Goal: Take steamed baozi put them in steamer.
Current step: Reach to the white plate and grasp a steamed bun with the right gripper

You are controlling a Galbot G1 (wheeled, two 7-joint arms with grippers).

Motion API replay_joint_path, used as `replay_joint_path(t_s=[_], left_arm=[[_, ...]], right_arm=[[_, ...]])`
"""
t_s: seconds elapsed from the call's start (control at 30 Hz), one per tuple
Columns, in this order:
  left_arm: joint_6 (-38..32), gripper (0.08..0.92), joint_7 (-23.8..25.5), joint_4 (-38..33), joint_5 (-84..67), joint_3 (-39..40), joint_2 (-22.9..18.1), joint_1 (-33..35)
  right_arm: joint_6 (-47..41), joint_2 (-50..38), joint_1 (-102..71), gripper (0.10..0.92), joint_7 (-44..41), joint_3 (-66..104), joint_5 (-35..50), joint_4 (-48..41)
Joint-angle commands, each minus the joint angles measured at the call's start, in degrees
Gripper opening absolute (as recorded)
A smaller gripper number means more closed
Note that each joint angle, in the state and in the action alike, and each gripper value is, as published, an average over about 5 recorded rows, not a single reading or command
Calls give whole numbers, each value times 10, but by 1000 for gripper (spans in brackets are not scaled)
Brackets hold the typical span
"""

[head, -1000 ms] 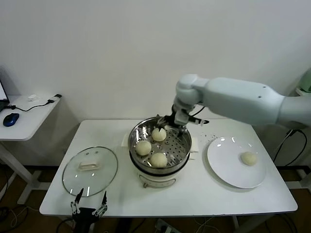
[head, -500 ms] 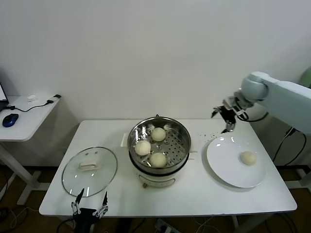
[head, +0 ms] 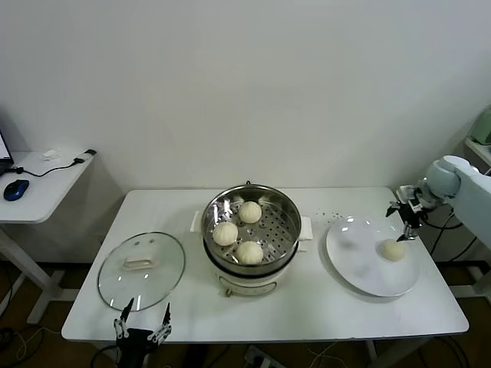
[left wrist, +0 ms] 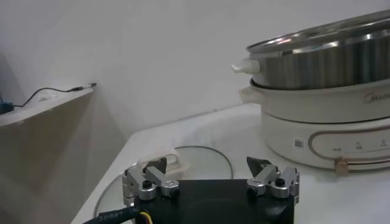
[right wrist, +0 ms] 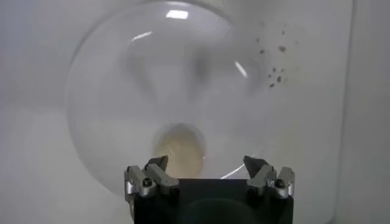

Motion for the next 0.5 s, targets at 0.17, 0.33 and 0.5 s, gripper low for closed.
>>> replay_joint_path(t_s=[0.17, 0.33, 0.5], left_arm=[[1, 823, -1, 6, 8, -1, -3, -1], [2, 823, -1, 9, 11, 0, -4, -2], [1, 823, -1, 11, 13, 0, -4, -5]], right_arm=[[15, 68, -114, 823, -8, 149, -91, -133], [19, 87, -114, 823, -6, 159, -99, -152], [29, 107, -108, 823, -1, 178, -114, -181]])
